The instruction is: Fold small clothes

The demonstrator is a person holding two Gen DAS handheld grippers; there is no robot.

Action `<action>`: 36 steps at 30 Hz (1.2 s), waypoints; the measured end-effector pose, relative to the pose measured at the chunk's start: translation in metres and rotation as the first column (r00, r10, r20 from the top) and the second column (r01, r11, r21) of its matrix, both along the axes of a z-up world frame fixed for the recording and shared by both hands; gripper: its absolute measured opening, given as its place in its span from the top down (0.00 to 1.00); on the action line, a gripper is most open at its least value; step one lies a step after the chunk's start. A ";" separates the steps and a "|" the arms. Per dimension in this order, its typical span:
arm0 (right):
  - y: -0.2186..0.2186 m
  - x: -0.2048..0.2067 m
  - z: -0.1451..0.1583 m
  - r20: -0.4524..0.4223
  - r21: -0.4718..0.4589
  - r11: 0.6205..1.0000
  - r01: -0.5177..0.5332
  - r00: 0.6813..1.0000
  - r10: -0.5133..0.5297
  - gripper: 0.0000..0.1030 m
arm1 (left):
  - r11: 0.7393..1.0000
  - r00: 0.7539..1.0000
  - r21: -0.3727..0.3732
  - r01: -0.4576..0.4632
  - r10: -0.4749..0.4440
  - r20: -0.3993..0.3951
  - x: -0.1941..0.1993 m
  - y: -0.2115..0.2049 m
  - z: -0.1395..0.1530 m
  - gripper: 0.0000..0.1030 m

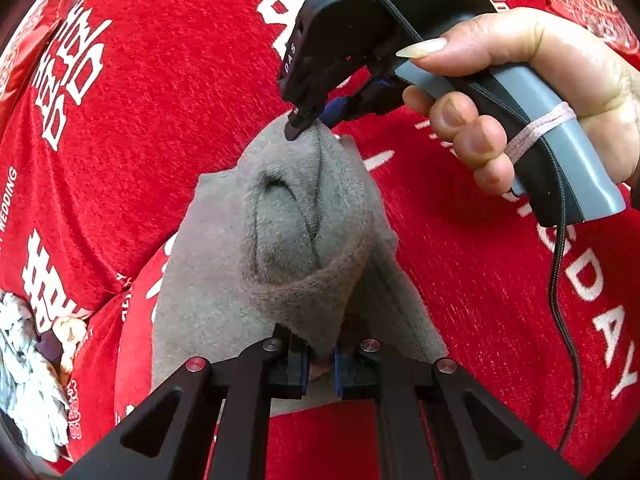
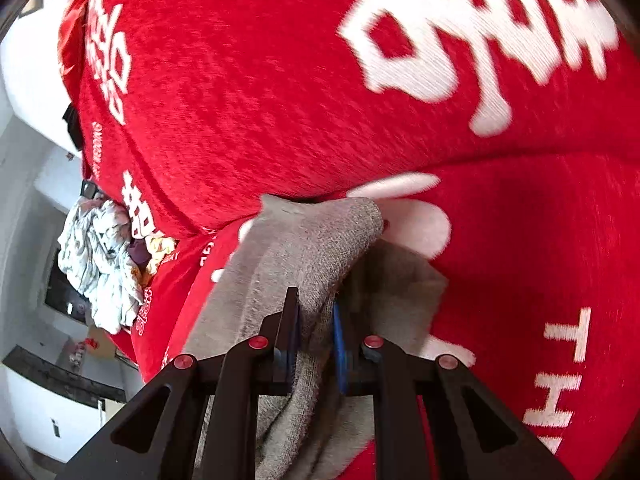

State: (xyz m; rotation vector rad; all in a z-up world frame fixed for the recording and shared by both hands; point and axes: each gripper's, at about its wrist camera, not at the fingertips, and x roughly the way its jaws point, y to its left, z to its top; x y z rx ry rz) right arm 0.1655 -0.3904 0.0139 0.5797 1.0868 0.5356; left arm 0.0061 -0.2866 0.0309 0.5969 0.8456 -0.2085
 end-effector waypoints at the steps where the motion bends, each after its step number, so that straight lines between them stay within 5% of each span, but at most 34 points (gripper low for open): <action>1: -0.001 0.000 -0.006 -0.011 -0.003 1.000 0.006 1.000 -0.006 0.84 | 1.000 1.000 0.011 0.002 -0.002 0.000 0.000 -0.001 -0.003 0.91; 7: -0.008 -0.004 -0.021 -0.057 0.017 0.999 0.051 0.997 -0.050 0.82 | 0.998 1.000 0.056 0.025 -0.025 0.011 -0.004 -0.005 -0.012 0.85; 9: -0.010 -0.006 -0.017 -0.072 0.015 0.998 0.065 0.995 -0.063 0.78 | 0.998 0.999 0.039 0.045 -0.044 -0.004 -0.007 -0.003 -0.009 0.62; 11: -0.013 -0.009 -0.009 -0.075 -0.003 0.997 0.075 0.994 -0.075 0.78 | 0.999 0.999 0.008 0.045 -0.045 0.010 -0.013 0.003 -0.001 0.27; 12: -0.015 -0.013 -0.002 -0.067 -0.003 0.997 0.072 0.995 -0.072 0.78 | 0.998 0.998 -0.008 0.055 -0.055 0.030 -0.019 0.008 0.006 0.22; 15: -0.011 -0.031 0.029 -0.009 -0.038 0.997 0.065 0.998 -0.066 0.73 | 0.992 0.993 -0.069 0.110 -0.107 0.043 -0.038 0.026 0.023 0.21; 19: 0.020 -0.068 0.076 0.146 -0.056 0.998 -0.018 0.989 0.026 0.39 | 0.960 0.993 -0.259 0.110 -0.115 -0.006 -0.039 0.071 0.050 0.21; 20: 0.029 -0.075 0.084 0.177 -0.032 0.998 -0.053 0.982 0.057 0.36 | 0.946 0.996 -0.316 0.073 -0.083 -0.019 -0.031 0.086 0.057 0.21; 22: 0.050 -0.082 0.088 0.196 0.015 0.994 -0.110 0.975 0.105 0.36 | 0.915 0.999 -0.403 -0.020 0.000 -0.049 -0.013 0.109 0.065 0.21; 24: 0.064 -0.080 0.076 0.144 0.023 0.993 -0.118 0.983 0.114 0.37 | 0.853 0.987 -0.501 -0.146 0.089 -0.136 0.018 0.140 0.063 0.21; 27: 0.061 -0.075 0.041 0.029 -0.021 0.997 -0.070 0.997 0.070 0.37 | 0.810 0.950 -0.506 -0.296 0.196 -0.243 0.050 0.167 0.039 0.21; 30: 0.042 -0.081 0.015 -0.026 -0.033 0.999 0.006 1.000 -0.007 0.44 | 0.808 0.914 -0.460 -0.368 0.224 -0.339 0.063 0.175 0.008 0.21; 36: 0.039 -0.127 0.052 0.067 -0.064 0.997 0.038 0.997 -0.033 0.40 | 0.720 0.902 -0.567 -0.400 0.200 -0.382 0.050 0.197 0.013 0.21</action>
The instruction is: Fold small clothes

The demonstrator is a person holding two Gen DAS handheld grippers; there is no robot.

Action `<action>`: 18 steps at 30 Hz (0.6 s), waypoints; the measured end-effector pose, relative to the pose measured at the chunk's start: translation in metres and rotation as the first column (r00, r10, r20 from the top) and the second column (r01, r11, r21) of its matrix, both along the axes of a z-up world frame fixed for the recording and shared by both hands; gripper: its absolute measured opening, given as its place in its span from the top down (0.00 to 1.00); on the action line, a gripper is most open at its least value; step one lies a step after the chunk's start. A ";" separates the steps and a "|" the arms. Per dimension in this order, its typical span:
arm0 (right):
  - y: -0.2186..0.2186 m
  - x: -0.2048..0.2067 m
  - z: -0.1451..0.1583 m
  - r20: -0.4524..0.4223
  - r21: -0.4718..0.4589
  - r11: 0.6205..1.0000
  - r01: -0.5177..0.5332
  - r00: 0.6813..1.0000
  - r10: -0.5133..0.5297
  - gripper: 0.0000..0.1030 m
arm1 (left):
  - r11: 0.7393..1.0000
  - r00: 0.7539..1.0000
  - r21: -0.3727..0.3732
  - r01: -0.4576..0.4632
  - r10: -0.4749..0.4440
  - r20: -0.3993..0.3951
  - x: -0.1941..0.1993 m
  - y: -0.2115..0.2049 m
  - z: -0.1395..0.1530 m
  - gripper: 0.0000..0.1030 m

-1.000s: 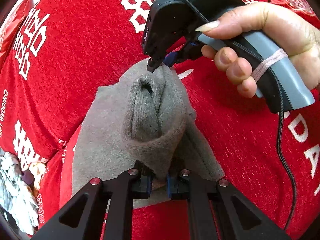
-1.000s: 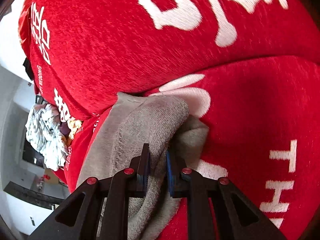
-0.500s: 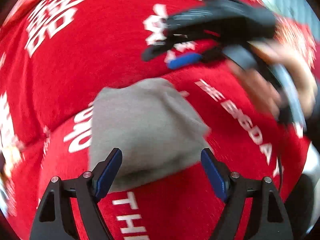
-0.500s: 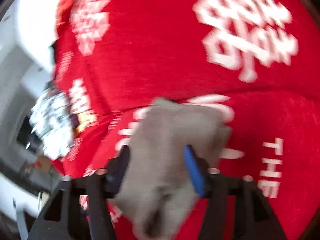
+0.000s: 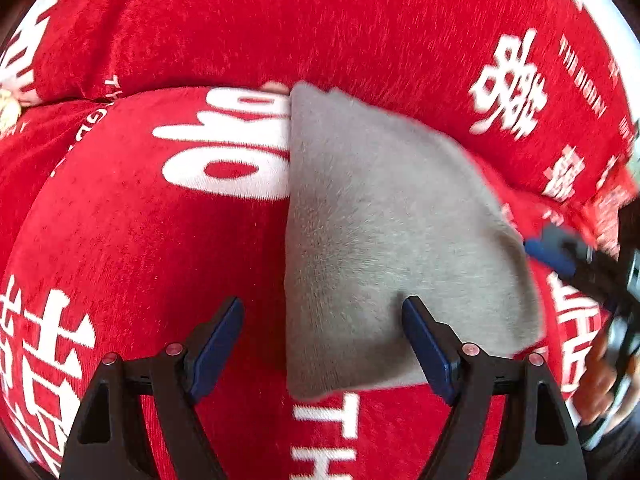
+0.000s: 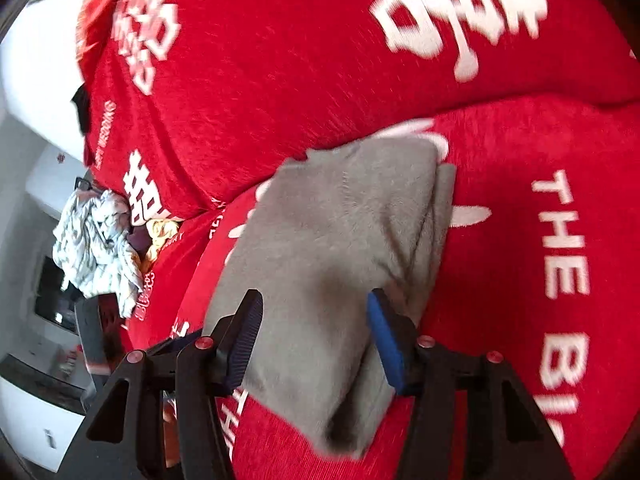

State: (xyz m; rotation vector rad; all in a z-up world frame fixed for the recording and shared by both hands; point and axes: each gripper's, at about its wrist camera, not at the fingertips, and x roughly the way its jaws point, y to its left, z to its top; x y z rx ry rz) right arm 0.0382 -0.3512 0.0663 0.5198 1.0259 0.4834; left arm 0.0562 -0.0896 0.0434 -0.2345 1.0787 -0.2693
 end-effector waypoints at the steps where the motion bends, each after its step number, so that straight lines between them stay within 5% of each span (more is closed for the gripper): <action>1: 0.003 -0.011 0.006 0.021 -0.013 1.000 -0.009 1.000 0.010 0.40 | 1.000 1.000 -0.014 -0.006 0.007 0.027 -0.004 0.006 0.007 0.21; 6: 0.026 -0.054 0.002 0.066 -0.159 0.987 -0.006 0.998 0.016 0.39 | 0.998 0.999 0.062 -0.027 0.025 0.031 -0.012 0.016 -0.006 0.21; 8: 0.026 -0.060 -0.017 0.016 -0.187 0.982 -0.010 1.000 0.013 0.50 | 0.995 0.999 0.099 -0.032 0.032 0.004 -0.010 0.018 -0.019 0.20; 12: 0.016 -0.067 -0.042 -0.066 -0.248 0.969 0.016 0.997 -0.033 0.53 | 0.995 0.999 0.089 -0.032 0.033 -0.010 -0.019 0.023 -0.027 0.20; 14: 0.006 -0.073 -0.033 -0.064 -0.222 0.974 0.044 0.996 -0.059 0.52 | 0.996 1.000 0.083 -0.023 0.023 0.002 -0.024 0.026 -0.019 0.20; 18: 0.006 -0.082 0.020 0.122 -0.204 0.975 0.093 0.990 -0.069 0.42 | 0.996 0.996 0.088 -0.007 0.000 0.086 -0.029 0.022 0.007 0.20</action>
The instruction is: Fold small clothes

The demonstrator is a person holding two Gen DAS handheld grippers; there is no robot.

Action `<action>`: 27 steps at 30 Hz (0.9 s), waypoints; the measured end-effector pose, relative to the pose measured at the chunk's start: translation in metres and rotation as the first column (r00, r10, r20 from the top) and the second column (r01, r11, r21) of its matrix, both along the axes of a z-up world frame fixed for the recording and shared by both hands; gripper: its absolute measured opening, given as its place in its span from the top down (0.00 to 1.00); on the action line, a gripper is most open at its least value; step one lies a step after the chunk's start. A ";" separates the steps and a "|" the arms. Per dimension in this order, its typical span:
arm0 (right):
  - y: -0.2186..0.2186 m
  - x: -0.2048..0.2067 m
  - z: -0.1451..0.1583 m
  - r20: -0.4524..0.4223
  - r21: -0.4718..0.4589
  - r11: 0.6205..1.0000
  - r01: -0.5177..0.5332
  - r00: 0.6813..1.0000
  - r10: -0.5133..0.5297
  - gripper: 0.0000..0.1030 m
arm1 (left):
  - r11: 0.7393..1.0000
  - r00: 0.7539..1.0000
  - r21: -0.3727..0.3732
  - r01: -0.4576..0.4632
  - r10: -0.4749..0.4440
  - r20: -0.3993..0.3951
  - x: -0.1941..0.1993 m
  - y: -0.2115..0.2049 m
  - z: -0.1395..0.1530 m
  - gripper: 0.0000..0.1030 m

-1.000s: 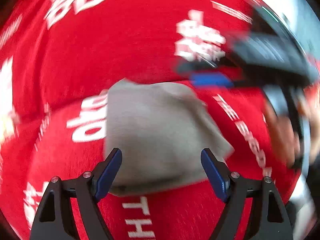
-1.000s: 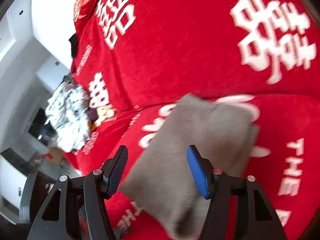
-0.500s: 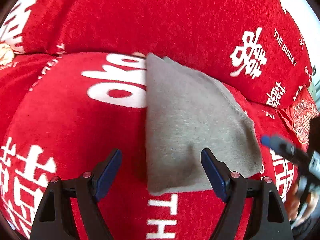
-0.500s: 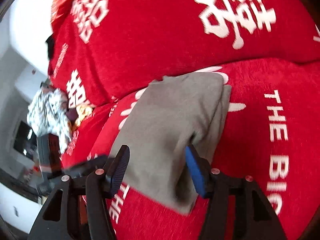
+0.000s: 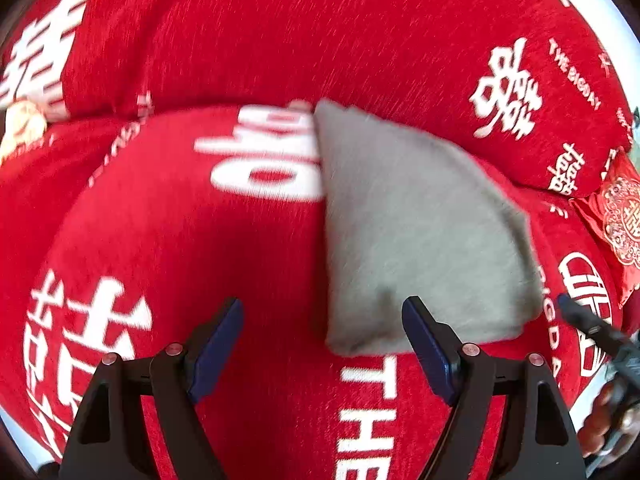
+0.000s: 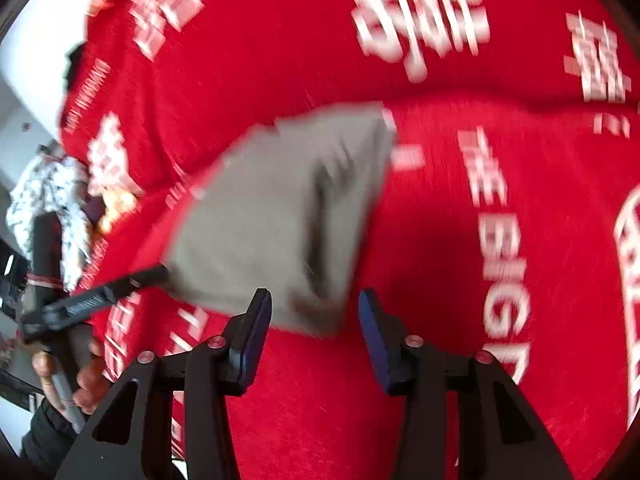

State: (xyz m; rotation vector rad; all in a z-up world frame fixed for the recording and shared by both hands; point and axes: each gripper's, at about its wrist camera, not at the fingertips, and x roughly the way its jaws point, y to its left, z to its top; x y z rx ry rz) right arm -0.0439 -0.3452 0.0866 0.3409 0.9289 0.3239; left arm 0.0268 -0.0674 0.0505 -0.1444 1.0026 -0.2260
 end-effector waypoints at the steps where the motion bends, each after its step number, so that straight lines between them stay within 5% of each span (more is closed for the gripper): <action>1: 0.004 0.002 0.008 0.028 0.004 1.000 -0.011 1.000 0.011 0.36 | 1.000 1.000 0.004 0.004 -0.004 0.006 0.003 -0.003 0.003 0.20; 4: 0.031 0.017 0.020 0.083 -0.010 0.996 -0.084 0.993 0.084 0.31 | 1.000 1.000 0.018 0.013 -0.013 0.006 0.014 -0.014 0.006 0.20; 8: 0.050 0.048 -0.013 -0.021 -0.024 0.995 -0.098 0.995 0.097 0.31 | 0.999 1.000 0.038 0.017 -0.016 -0.014 0.026 -0.025 -0.002 0.20; 12: 0.021 0.057 -0.046 -0.113 0.058 0.998 -0.009 0.993 0.015 0.32 | 0.997 0.998 0.070 0.032 -0.027 -0.064 0.034 -0.028 -0.017 0.20; 20: -0.031 0.035 -0.008 -0.024 0.043 0.996 0.076 0.997 -0.075 0.22 | 0.997 0.997 0.015 0.075 -0.075 -0.013 0.037 -0.015 -0.003 0.20; 27: -0.059 0.069 -0.021 -0.109 0.087 0.982 0.168 0.981 -0.159 0.22 | 0.994 0.991 -0.044 0.100 -0.103 -0.084 0.075 -0.016 -0.006 0.20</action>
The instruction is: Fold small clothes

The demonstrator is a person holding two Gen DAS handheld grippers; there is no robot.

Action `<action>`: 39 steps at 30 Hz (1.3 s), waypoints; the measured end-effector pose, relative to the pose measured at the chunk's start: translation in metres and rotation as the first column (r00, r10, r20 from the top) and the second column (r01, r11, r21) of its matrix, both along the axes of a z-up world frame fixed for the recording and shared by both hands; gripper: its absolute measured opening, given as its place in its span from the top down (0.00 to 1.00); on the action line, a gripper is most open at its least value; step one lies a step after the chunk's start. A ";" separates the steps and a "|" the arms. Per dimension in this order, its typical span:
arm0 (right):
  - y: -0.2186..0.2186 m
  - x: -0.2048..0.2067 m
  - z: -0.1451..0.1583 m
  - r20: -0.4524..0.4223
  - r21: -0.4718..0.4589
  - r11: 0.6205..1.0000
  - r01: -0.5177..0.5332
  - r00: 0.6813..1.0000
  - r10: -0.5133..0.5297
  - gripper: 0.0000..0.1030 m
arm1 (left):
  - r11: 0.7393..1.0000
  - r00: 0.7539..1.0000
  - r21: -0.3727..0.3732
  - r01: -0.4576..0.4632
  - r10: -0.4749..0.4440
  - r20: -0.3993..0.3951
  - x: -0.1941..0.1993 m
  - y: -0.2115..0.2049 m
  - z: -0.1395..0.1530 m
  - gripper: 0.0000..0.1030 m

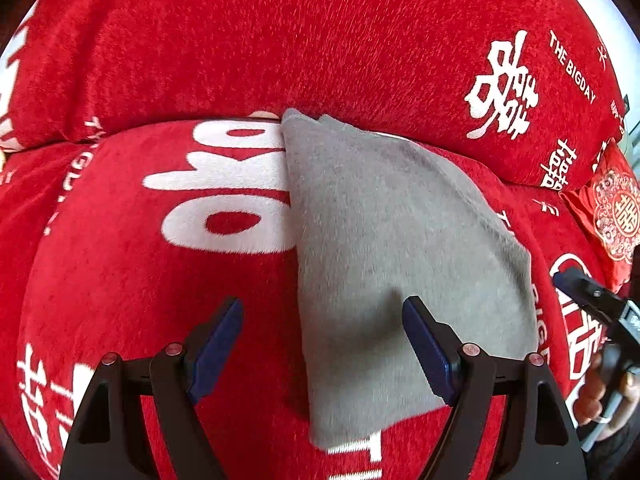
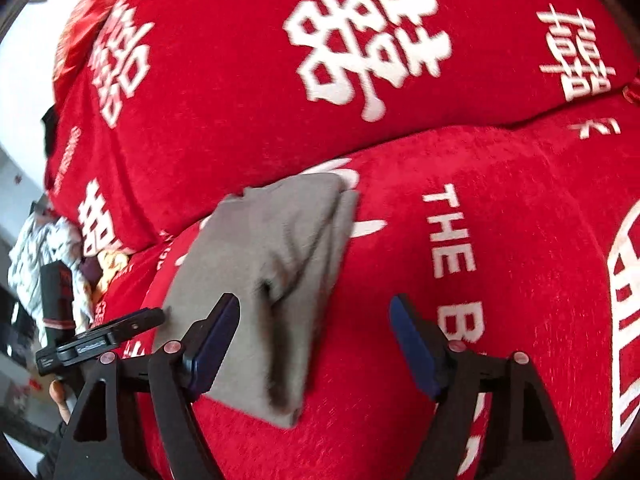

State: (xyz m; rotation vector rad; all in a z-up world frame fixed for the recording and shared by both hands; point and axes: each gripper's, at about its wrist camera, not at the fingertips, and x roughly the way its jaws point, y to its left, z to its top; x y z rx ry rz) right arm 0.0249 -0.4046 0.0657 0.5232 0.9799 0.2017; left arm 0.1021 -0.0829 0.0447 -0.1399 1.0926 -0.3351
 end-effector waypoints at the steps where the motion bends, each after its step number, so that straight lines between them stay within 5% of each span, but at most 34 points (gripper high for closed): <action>1: -0.002 0.006 -0.006 -0.017 0.026 1.000 0.001 1.000 -0.001 0.22 | 1.000 1.000 -0.010 0.002 -0.002 -0.013 0.005 0.000 -0.002 0.20; 16: 0.023 0.061 -0.062 -0.141 0.326 0.944 -0.050 0.985 0.101 0.22 | 0.985 0.980 -0.169 0.027 -0.059 -0.188 0.055 -0.019 -0.034 0.20; 22: 0.054 0.074 -0.064 -0.144 0.240 0.964 -0.115 0.978 0.152 0.21 | 0.979 0.978 -0.205 0.007 -0.049 -0.203 0.062 -0.020 -0.043 0.17; 24: 0.069 0.078 -0.061 -0.143 0.151 0.976 -0.157 0.973 0.179 0.35 | 0.985 0.984 -0.168 0.029 -0.057 -0.166 0.061 -0.028 -0.040 0.18; 28: 0.080 0.074 -0.046 -0.091 0.042 0.982 -0.187 0.978 0.190 0.60 | 0.992 0.992 -0.120 0.049 -0.062 -0.106 0.058 -0.034 -0.031 0.38; 32: 0.094 0.067 -0.034 -0.053 -0.076 0.975 -0.208 0.977 0.205 0.62 | 0.995 0.996 -0.066 0.069 -0.073 -0.056 0.053 -0.038 -0.021 0.51; 39: 0.113 0.055 -0.009 0.002 -0.222 0.949 -0.225 0.973 0.231 0.65 | 0.993 0.994 0.062 0.097 -0.100 0.047 0.036 -0.054 -0.003 0.54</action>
